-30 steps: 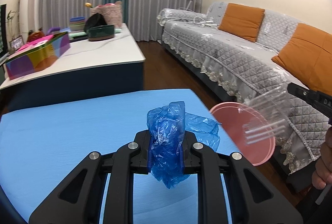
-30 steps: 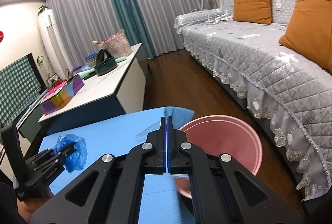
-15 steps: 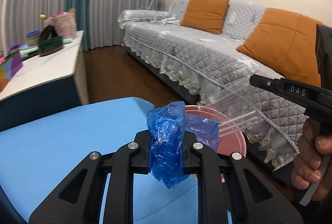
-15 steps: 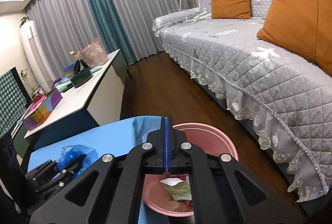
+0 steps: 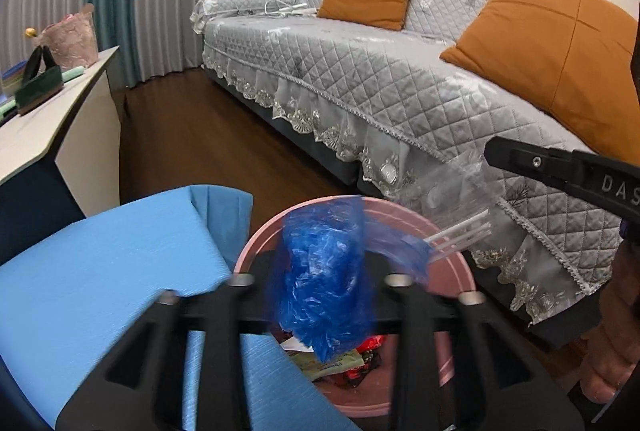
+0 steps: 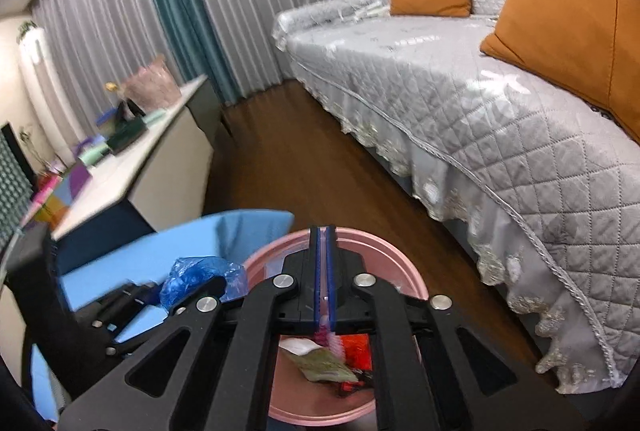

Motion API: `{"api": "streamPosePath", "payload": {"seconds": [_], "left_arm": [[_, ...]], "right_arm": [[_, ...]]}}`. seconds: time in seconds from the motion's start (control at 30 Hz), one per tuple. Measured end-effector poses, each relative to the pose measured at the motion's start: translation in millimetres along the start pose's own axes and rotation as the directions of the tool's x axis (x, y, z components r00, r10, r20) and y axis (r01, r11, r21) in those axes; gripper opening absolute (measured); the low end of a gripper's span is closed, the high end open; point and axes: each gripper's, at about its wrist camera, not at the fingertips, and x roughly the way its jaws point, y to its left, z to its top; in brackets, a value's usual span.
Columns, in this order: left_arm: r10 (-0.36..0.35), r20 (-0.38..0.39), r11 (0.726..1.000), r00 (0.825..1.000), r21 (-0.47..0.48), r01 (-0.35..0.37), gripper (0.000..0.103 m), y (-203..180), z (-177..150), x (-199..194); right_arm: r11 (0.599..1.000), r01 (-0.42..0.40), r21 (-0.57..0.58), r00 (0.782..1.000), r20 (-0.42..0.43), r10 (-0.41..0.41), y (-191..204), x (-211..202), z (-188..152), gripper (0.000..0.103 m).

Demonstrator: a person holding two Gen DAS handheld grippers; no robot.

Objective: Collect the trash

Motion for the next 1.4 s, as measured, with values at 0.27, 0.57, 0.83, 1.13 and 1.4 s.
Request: {"api": "streamPosePath", "payload": {"seconds": [0.27,0.57,0.83,1.13,1.4], "left_arm": [[0.027,0.011,0.999,1.000,-0.025,-0.026,0.058,12.8,-5.1,-20.9],[0.067,0.101,0.995,0.993,-0.086,-0.059,0.084,33.7,0.6,-104.4],[0.091,0.160,0.995,0.983,-0.064,-0.082,0.093,32.7,-25.3,-202.5],[0.219,0.149,0.956,0.964,-0.229,-0.182,0.095,48.5,-90.7,-273.7],[0.351,0.087,0.902,0.932,-0.301,-0.311,0.095,67.2,-146.1,-298.8]], "right_arm": [[0.995,0.079,-0.066,0.997,-0.016,-0.080,10.8,0.9,-4.6,0.065],[0.993,0.086,-0.082,0.996,0.018,-0.085,27.2,-35.4,-5.6,0.093],[0.990,0.052,-0.130,0.998,0.052,-0.045,56.1,-94.4,-24.4,0.098],[0.969,0.015,-0.246,0.997,0.081,0.005,106.3,-154.7,-81.1,0.098],[0.952,-0.043,-0.302,0.997,0.047,0.059,132.3,-168.6,-128.0,0.098]]}}
